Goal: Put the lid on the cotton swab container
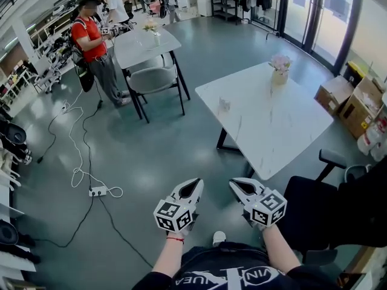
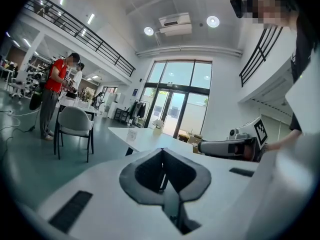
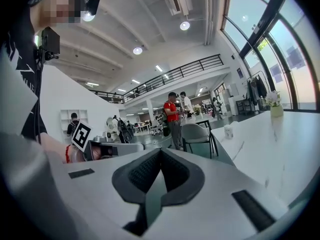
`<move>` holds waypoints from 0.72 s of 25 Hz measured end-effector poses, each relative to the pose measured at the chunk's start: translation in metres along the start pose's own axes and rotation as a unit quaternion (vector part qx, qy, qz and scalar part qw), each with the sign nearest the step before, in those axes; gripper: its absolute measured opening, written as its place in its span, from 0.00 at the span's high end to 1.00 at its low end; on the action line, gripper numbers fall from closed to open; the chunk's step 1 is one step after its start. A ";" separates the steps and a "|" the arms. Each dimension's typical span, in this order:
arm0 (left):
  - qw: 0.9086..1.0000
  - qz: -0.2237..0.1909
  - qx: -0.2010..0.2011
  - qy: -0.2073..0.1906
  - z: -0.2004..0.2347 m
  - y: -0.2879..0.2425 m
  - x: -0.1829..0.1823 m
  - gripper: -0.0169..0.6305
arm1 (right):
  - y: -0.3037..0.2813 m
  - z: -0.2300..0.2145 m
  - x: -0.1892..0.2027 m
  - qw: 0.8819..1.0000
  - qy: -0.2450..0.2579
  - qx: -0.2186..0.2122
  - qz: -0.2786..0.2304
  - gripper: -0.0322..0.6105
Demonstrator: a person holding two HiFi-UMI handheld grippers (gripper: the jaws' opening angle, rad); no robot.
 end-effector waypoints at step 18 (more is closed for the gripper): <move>1.000 0.021 -0.004 0.007 0.026 -0.058 -0.004 0.96 | -0.029 -0.061 0.001 0.999 -0.040 0.000 0.013 0.95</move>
Point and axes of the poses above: the fingertips, and each gripper's own axes: y backward along the fingers, z to its left, x out of its underside, the point moved 7 cm from there along y, backward along the fingers, and after that the axes turned 3 degrees about z, right-handed, at the moved point
